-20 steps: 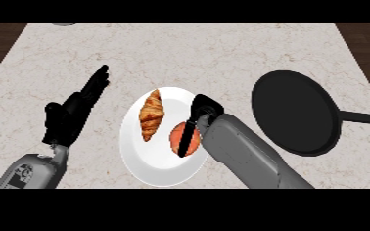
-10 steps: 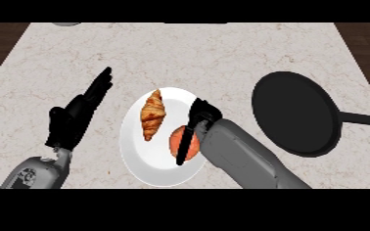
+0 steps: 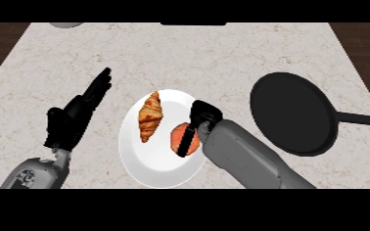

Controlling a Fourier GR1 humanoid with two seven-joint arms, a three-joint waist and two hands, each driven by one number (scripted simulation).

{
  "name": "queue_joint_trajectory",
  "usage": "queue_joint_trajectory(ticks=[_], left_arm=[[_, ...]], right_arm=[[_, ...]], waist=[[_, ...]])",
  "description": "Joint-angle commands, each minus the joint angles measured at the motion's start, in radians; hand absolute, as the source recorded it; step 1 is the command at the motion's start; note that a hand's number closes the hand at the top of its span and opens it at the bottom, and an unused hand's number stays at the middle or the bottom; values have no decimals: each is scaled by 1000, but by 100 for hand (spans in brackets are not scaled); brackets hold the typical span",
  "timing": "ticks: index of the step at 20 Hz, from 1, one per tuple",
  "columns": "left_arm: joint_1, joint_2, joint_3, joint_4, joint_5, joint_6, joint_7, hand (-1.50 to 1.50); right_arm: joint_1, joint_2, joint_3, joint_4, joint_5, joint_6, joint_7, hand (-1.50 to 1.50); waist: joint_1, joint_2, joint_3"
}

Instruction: Pick the squash from the plate and place it in the pan

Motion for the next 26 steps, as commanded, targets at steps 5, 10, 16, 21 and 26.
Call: queue_joint_trajectory(ticks=[5,10,16,21,26], left_arm=[[-13,-3,40,-7,0,-22,13,0],[45,11,46,16,-10,-11,-3,0],[52,6,55,20,-10,-2,7,0],[61,-4,67,33,-10,6,-13,0],[59,-1,52,-32,-25,5,12,0]], right_arm=[[-8,47,56,-9,4,-27,190,150],[133,-46,337,-411,295,-96,-64,150],[219,-149,495,-731,606,-219,-22,150],[190,-258,470,-971,885,-205,33,150],[375,-385,494,-1217,1096,-188,94,150]], waist=[[2,23,9],[-54,-14,9],[-85,-13,10],[-102,-15,9],[-67,2,11]])
